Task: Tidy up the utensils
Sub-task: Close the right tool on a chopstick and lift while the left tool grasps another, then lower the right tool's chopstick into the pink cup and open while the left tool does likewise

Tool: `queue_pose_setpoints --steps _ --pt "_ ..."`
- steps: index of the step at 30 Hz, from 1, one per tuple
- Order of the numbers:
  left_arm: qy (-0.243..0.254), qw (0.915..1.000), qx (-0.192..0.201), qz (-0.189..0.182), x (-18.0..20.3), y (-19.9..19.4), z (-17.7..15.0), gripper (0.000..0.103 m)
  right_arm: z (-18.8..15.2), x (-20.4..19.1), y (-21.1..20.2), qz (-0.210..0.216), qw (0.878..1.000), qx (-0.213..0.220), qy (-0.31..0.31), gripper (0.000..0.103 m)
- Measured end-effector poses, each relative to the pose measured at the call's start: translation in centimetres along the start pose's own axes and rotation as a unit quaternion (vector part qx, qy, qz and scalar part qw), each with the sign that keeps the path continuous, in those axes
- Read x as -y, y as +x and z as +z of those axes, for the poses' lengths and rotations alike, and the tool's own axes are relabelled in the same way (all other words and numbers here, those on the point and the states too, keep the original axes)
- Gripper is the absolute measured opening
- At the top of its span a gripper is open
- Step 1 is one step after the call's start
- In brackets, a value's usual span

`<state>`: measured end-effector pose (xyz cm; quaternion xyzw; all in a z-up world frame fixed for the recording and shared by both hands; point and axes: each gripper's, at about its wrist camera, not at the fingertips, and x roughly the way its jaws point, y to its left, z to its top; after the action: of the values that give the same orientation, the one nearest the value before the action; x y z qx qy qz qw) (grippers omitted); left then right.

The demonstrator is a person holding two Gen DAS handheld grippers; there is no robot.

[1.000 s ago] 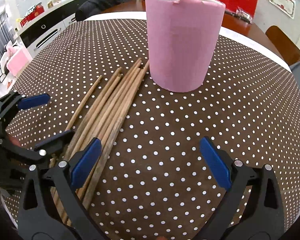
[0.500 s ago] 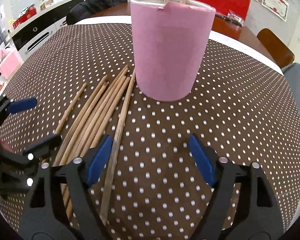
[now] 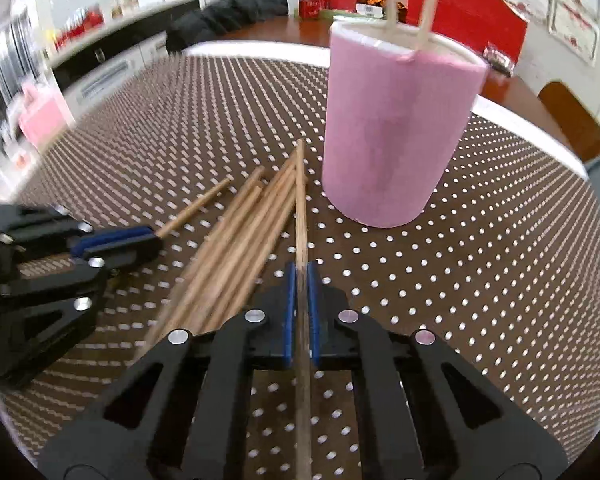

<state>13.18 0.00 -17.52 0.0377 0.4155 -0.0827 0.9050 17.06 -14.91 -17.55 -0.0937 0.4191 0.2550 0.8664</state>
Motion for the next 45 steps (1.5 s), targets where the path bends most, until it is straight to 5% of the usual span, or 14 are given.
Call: queue_pose_setpoints --steps 9,18,22,28,31,38,45 --pt "-0.058 0.9938 0.091 -0.026 -2.2 -4.2 1.7 0.005 0.0 3.2 -5.3 0.111 0.985 0.104 0.075 0.006" --pt "-0.054 0.9771 0.193 -0.073 -1.2 -9.1 7.6 0.005 1.2 5.4 -9.9 0.134 0.959 0.226 0.109 0.006" --pt "-0.056 0.956 0.265 -0.112 -0.5 -11.4 10.5 0.005 2.8 6.2 -13.5 0.119 0.946 0.28 0.113 0.006" --pt "-0.082 0.9081 0.384 -0.147 0.5 -13.4 15.6 0.005 8.4 7.9 -17.1 0.097 0.927 0.342 0.119 0.006" --pt "-0.085 0.8986 0.406 -0.143 1.7 -12.6 17.3 0.005 10.8 8.8 -17.0 0.087 0.919 0.365 0.121 0.006" --pt "-0.086 0.904 0.397 -0.132 3.7 -7.5 19.5 0.005 12.3 11.9 -14.6 0.101 0.901 0.391 0.157 0.006" --pt "-0.102 0.9081 0.385 -0.129 3.5 -4.0 19.4 0.005 12.3 14.2 -12.5 0.091 0.903 0.383 0.169 0.006"
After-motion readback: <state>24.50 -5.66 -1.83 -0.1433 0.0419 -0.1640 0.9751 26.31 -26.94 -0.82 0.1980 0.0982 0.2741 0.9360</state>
